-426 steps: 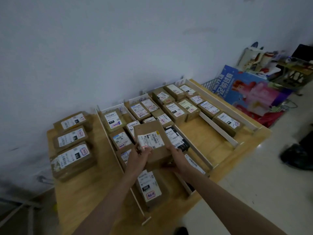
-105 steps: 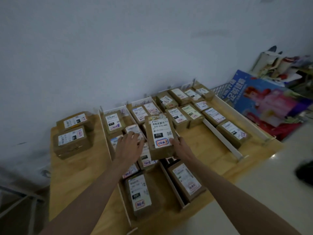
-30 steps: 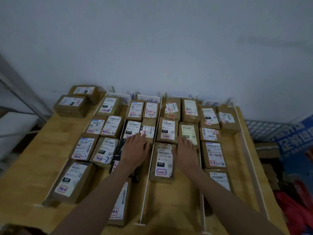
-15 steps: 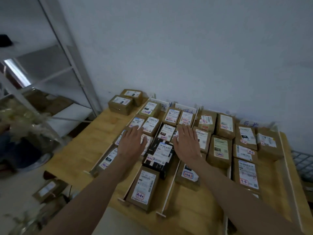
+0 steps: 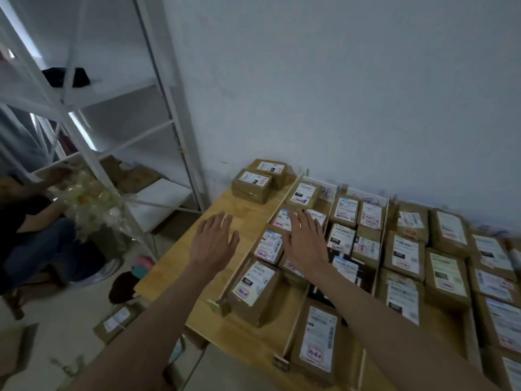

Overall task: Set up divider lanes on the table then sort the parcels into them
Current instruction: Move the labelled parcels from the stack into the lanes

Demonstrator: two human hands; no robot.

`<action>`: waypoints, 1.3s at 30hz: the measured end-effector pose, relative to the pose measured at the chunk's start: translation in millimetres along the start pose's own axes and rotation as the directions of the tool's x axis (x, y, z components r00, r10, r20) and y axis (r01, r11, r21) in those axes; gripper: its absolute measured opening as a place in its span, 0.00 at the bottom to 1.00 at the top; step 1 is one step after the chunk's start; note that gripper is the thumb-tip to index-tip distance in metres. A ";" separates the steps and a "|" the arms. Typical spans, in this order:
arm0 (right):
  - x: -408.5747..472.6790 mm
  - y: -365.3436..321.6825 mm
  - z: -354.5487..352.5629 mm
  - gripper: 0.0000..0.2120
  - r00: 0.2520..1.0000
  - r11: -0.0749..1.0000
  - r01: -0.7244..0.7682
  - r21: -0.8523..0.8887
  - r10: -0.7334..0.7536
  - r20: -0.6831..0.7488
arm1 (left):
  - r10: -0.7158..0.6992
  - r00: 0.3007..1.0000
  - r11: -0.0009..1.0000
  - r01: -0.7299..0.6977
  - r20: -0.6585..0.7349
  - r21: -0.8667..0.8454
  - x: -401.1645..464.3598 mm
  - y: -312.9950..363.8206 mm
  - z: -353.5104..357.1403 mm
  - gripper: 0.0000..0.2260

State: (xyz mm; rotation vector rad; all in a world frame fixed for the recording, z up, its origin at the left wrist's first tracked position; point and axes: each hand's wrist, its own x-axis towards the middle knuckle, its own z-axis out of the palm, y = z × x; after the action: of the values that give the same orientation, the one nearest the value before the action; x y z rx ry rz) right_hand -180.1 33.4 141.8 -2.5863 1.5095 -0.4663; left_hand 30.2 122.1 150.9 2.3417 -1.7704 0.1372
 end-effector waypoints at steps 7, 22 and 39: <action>36.0 -76.0 30.1 0.23 0.995 0.995 -0.097 0.026 0.098 -0.026 | 0.107 0.993 0.994 -0.108 0.056 0.023 41.2 -88.2 0.3 0.24; 152.4 -94.9 90.2 0.26 0.977 0.977 -0.214 0.023 0.214 -0.016 | 0.185 0.975 0.983 -0.183 0.121 -0.026 173.2 -139.5 60.7 0.27; 269.9 -78.3 161.4 0.23 0.930 0.928 -0.369 0.051 0.368 0.020 | 0.323 0.920 0.946 -0.309 0.222 -0.097 334.0 -171.1 133.2 0.26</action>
State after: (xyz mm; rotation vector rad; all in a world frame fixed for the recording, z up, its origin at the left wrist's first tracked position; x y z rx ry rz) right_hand 59.7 -170.2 64.2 -2.1843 1.8933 -0.4404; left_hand 280.6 -176.2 68.2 2.0844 -2.2249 -0.1535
